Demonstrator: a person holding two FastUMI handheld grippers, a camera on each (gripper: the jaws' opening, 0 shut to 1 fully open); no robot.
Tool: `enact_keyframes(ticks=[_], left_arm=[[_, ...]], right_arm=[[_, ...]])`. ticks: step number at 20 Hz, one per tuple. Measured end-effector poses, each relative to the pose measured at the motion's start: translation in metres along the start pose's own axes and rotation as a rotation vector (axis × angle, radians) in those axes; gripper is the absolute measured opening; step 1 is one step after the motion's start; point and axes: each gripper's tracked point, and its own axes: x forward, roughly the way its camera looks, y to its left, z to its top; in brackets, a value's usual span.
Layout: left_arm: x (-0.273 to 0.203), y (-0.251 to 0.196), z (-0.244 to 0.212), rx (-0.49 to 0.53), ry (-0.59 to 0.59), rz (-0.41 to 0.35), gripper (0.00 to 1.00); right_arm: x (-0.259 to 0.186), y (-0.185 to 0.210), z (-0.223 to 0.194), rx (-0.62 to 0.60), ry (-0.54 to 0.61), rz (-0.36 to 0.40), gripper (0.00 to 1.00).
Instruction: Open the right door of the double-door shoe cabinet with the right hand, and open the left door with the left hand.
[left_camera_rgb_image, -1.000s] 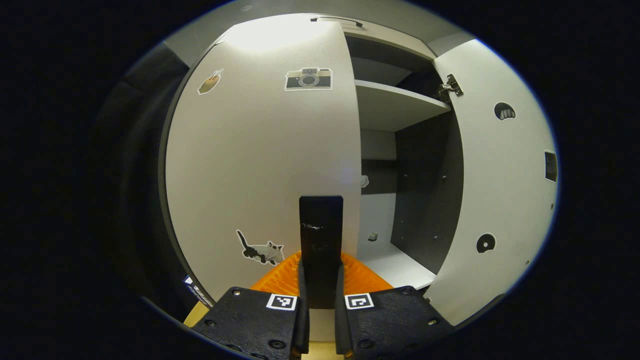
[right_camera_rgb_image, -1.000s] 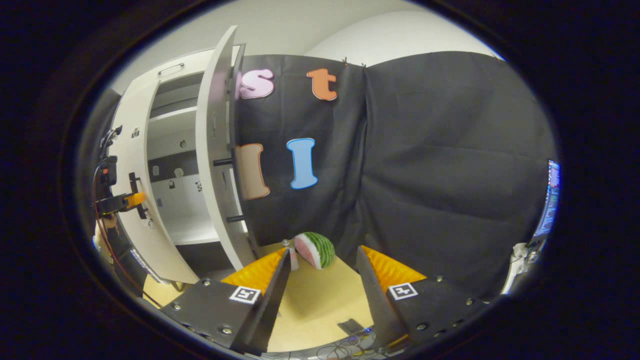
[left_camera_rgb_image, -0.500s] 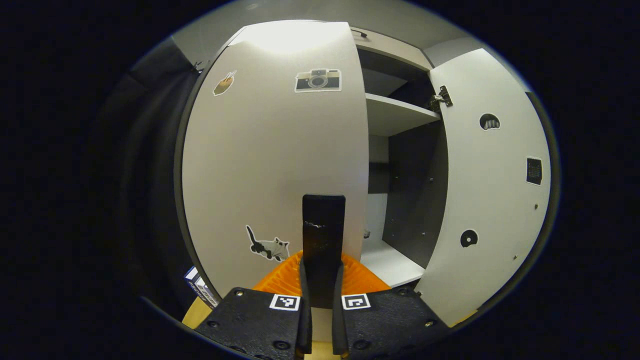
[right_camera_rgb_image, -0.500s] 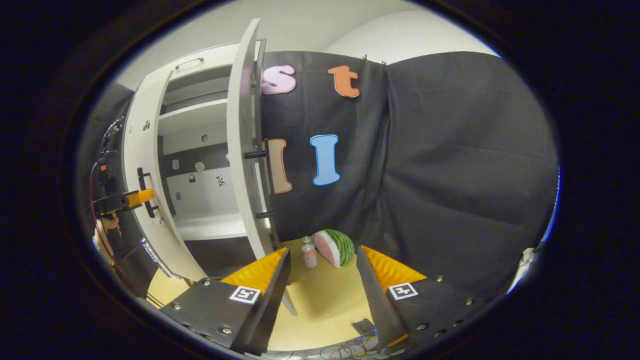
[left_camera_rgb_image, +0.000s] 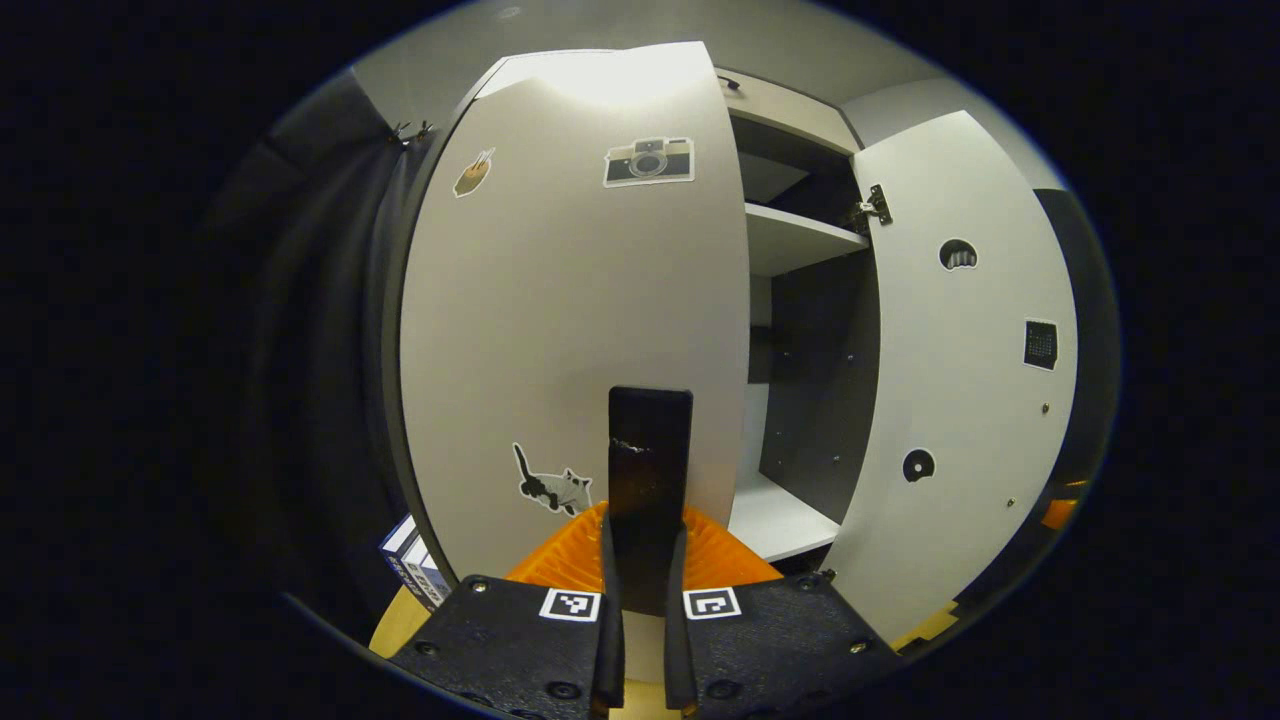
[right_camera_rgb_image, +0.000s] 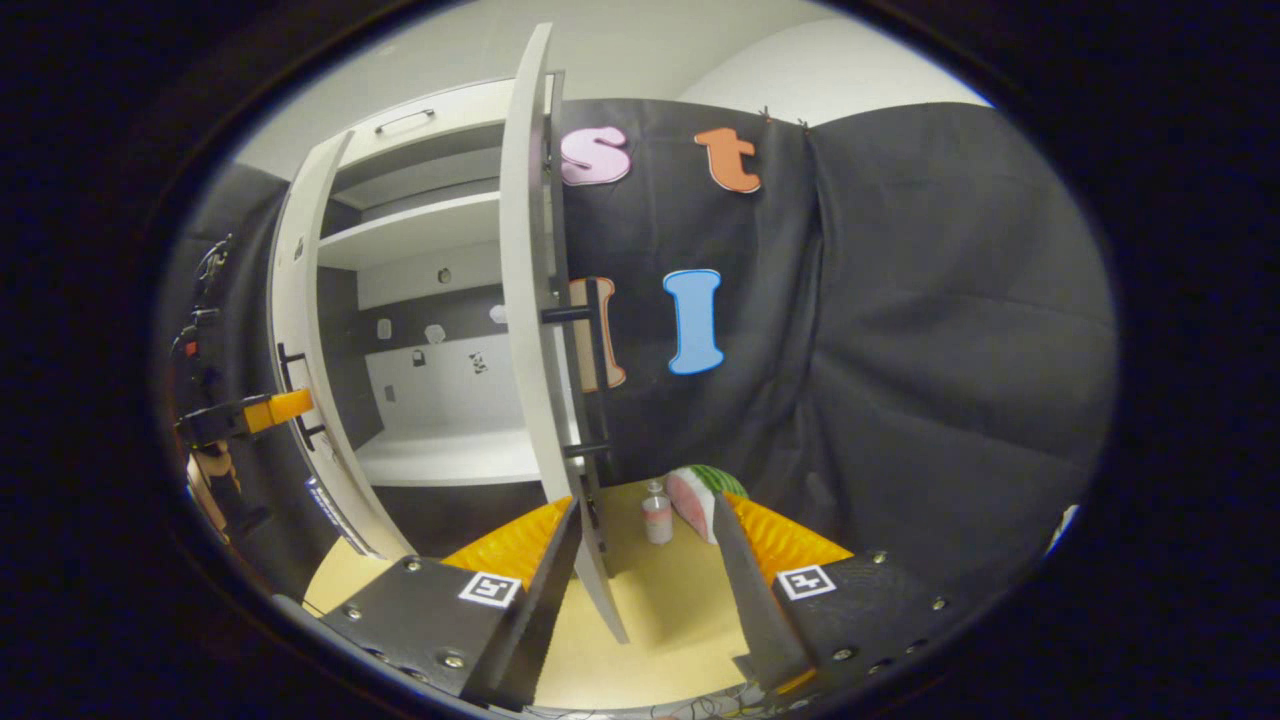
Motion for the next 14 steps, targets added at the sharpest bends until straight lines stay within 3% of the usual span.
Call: enact_keyframes(ticks=[14], left_arm=[[-0.064, 0.039, 0.001, -0.025, 0.003, 0.08, 0.16]], right_arm=[[0.004, 0.037, 0.0, 0.002, -0.002, 0.094, 0.78]])
